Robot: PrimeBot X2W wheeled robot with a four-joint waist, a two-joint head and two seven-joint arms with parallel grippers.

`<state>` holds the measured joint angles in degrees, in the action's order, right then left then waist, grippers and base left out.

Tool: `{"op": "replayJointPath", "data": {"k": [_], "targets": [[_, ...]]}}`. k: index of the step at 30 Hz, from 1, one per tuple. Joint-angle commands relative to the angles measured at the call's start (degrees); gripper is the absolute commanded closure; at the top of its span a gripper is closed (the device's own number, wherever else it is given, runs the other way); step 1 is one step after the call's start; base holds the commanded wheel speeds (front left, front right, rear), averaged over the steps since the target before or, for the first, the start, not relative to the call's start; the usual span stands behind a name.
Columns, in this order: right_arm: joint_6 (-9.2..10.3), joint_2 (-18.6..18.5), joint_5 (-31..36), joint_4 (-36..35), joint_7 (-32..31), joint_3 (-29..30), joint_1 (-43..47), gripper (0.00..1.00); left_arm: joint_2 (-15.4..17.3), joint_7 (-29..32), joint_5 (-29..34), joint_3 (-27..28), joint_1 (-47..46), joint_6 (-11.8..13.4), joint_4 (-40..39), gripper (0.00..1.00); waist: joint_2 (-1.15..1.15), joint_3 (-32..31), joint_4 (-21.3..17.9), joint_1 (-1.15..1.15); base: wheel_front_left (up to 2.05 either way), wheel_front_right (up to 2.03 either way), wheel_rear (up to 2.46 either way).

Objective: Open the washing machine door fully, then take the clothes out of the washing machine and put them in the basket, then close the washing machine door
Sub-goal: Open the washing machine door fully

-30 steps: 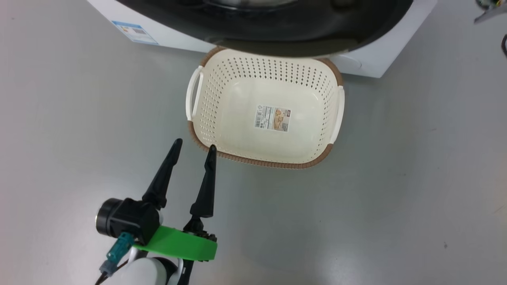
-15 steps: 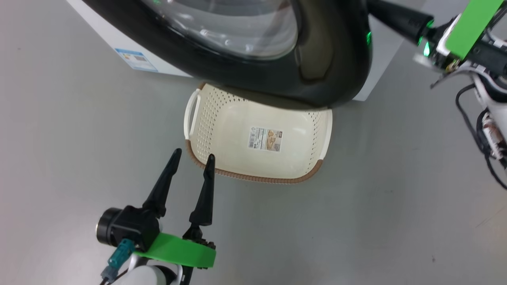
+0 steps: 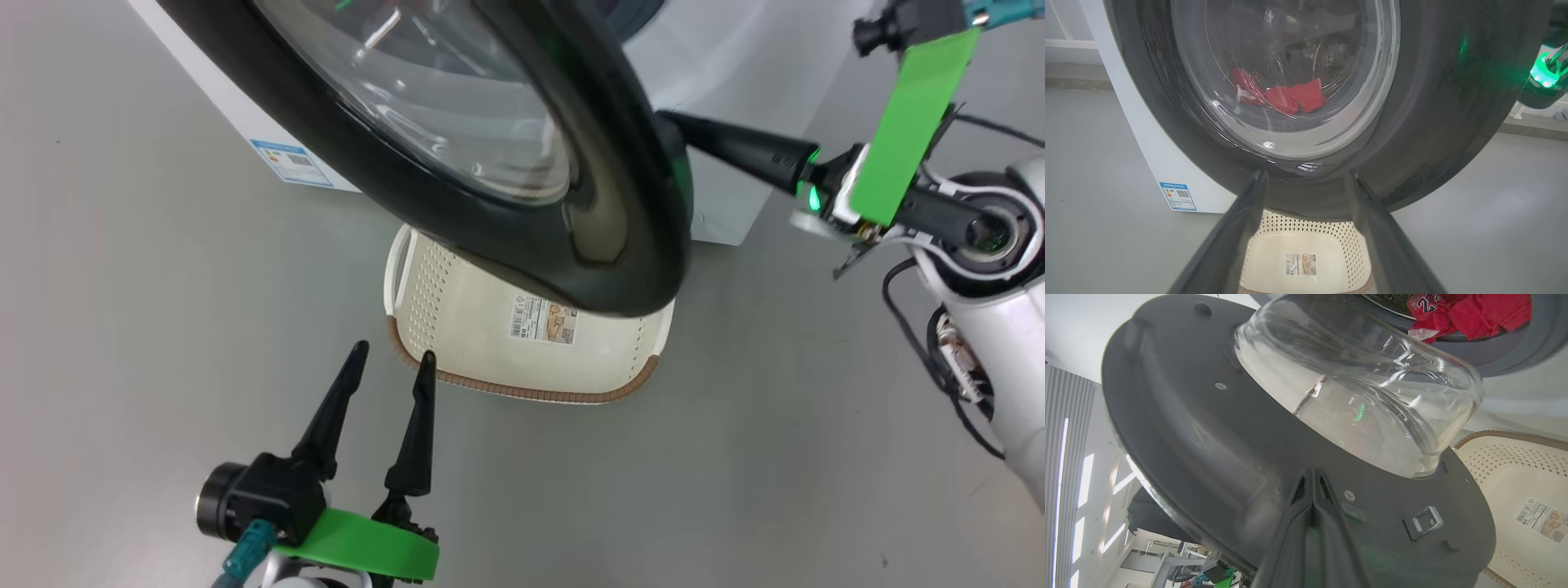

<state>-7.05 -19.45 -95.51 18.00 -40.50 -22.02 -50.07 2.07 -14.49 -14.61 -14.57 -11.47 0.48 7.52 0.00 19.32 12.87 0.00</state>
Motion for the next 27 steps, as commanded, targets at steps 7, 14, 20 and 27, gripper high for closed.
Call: {"op": "replayJointPath", "data": {"k": [7,14,20,27], "targets": [[-0.44,2.7,0.9,-4.0,-1.9,-0.8,3.6,1.0,0.8,-0.5,0.6,2.3,0.9,-0.1,-1.5,0.0,0.0,-1.0,0.5,0.0,0.0,0.0,0.0],[-0.44,3.4,2.0,-4.0,-1.9,-0.1,4.6,1.0,0.8,-0.5,0.4,2.5,1.3,-0.3,-1.8,0.0,0.0,-1.6,0.6,0.0,0.0,0.0,0.0],[-0.44,3.4,3.0,-3.4,-0.8,1.1,5.2,1.0,0.8,-0.5,0.8,2.8,1.5,-0.6,-1.4,0.0,0.0,-2.4,0.4,0.0,0.0,0.0,0.0],[-0.44,2.9,4.3,-2.8,1.8,2.9,8.2,0.34,0.8,-0.5,1.5,3.7,2.4,-1.3,-0.8,0.0,0.0,-4.1,-0.5,0.0,0.0,0.0,0.0]]}}
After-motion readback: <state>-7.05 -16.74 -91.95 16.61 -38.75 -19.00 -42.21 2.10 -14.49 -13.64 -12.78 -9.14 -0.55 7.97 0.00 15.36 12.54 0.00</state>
